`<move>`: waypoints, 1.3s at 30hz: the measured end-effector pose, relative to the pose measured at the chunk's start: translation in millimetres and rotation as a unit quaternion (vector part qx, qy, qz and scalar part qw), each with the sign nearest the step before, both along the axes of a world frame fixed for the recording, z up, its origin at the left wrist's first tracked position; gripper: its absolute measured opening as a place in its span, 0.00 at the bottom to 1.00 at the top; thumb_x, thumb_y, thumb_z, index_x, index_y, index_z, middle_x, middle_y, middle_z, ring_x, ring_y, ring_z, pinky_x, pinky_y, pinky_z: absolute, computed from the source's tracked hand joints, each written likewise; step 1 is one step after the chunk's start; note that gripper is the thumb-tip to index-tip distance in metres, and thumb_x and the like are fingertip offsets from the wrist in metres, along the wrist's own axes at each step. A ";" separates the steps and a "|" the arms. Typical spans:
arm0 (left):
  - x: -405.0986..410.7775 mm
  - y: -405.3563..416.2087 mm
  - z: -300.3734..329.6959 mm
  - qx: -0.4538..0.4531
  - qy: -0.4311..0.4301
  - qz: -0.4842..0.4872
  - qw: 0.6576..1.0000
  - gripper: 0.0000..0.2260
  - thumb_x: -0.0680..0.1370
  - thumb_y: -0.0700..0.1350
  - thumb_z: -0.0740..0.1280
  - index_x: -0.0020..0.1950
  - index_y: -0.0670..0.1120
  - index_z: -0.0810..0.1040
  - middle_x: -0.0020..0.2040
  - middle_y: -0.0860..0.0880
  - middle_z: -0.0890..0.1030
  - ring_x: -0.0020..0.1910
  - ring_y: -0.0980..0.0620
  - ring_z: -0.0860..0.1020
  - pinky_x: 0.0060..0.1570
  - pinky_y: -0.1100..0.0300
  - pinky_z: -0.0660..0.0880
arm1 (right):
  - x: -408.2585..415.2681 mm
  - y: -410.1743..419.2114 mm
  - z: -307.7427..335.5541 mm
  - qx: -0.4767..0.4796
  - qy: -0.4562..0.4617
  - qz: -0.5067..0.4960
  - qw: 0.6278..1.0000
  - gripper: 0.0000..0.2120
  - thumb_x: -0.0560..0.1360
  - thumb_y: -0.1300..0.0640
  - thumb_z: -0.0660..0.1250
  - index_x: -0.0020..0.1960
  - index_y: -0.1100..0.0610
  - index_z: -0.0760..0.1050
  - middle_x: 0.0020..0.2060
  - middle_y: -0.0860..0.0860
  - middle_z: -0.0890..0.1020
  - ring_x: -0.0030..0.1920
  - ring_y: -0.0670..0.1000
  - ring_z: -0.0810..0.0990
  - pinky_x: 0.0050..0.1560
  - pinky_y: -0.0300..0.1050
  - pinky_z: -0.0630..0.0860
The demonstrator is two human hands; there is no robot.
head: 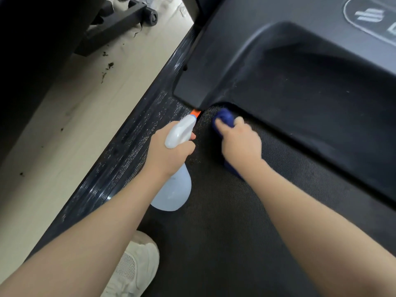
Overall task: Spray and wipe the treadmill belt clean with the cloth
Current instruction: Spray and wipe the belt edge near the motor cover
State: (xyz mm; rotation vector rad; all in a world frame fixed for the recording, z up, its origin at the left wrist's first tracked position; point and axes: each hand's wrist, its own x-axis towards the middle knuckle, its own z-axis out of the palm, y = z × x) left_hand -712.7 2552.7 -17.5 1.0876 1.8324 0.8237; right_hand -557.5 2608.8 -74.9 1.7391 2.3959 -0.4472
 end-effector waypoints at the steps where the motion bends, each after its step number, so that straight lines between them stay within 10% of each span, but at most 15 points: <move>1: -0.8 0.6 -0.5 0.000 0.002 0.004 1.000 0.09 0.59 0.43 0.62 0.37 0.50 0.77 0.40 0.53 0.81 0.45 0.49 0.79 0.48 0.53 0.75 | -4.3 -15.6 1.8 -0.012 0.004 0.062 0.998 0.24 0.77 0.58 0.56 0.72 0.45 0.60 0.53 0.57 0.69 0.50 0.59 0.73 0.42 0.49 0.66; 4: -3.7 0.1 -1.2 0.004 0.002 0.005 1.000 0.09 0.60 0.42 0.62 0.38 0.48 0.78 0.39 0.54 0.80 0.45 0.49 0.79 0.50 0.52 0.76 | 8.0 -22.1 2.6 -0.029 -0.005 0.208 0.978 0.24 0.79 0.54 0.54 0.73 0.41 0.56 0.53 0.55 0.67 0.51 0.58 0.71 0.43 0.49 0.63; 10: -2.9 6.5 -0.8 -0.045 0.001 0.021 0.999 0.08 0.60 0.44 0.63 0.37 0.48 0.77 0.39 0.54 0.80 0.41 0.54 0.77 0.44 0.57 0.74 | 18.1 12.2 1.1 0.016 -0.041 -0.009 0.999 0.25 0.78 0.58 0.56 0.73 0.45 0.59 0.53 0.57 0.69 0.49 0.59 0.73 0.41 0.50 0.66; 15: -5.2 8.9 -9.1 -0.106 0.004 0.046 0.993 0.20 0.56 0.48 0.64 0.42 0.38 0.78 0.42 0.39 0.80 0.41 0.49 0.76 0.43 0.55 0.72 | 10.0 -37.3 1.9 -0.040 -0.008 0.244 0.969 0.26 0.79 0.55 0.55 0.74 0.41 0.53 0.54 0.56 0.67 0.51 0.58 0.71 0.45 0.50 0.66; 22: -0.5 -20.1 -25.2 -0.182 -0.031 0.056 0.981 0.28 0.56 0.47 0.64 0.56 0.48 0.81 0.49 0.43 0.81 0.53 0.45 0.80 0.52 0.49 0.77 | 12.6 -10.5 -6.1 0.007 -0.019 -0.029 0.999 0.27 0.78 0.56 0.58 0.74 0.46 0.55 0.54 0.56 0.69 0.50 0.59 0.73 0.40 0.48 0.63; 28: 0.5 -20.2 -15.4 -0.166 -0.058 0.073 0.982 0.19 0.56 0.46 0.63 0.45 0.52 0.80 0.48 0.41 0.82 0.46 0.49 0.77 0.46 0.55 0.73 | 22.6 -11.1 -21.1 0.137 -0.001 0.196 0.971 0.24 0.67 0.50 0.73 0.62 0.50 0.76 0.41 0.57 0.76 0.35 0.59 0.75 0.31 0.46 0.68; 32: 0.1 -14.7 -15.5 -0.157 -0.070 0.074 0.982 0.17 0.58 0.45 0.63 0.45 0.51 0.79 0.46 0.43 0.80 0.45 0.49 0.76 0.46 0.55 0.73 | 18.2 -1.3 -34.1 0.232 -0.034 0.045 0.971 0.22 0.70 0.48 0.64 0.62 0.55 0.74 0.62 0.59 0.73 0.55 0.61 0.72 0.52 0.56 0.67; 39: 0.0 -15.8 -10.6 -0.133 -0.081 0.059 0.986 0.13 0.58 0.43 0.62 0.39 0.55 0.78 0.43 0.50 0.82 0.44 0.53 0.76 0.47 0.56 0.73 | 30.6 -44.2 -37.7 0.077 0.136 0.264 0.952 0.27 0.75 0.49 0.56 0.68 0.62 0.69 0.69 0.56 0.70 0.66 0.58 0.72 0.64 0.60 0.66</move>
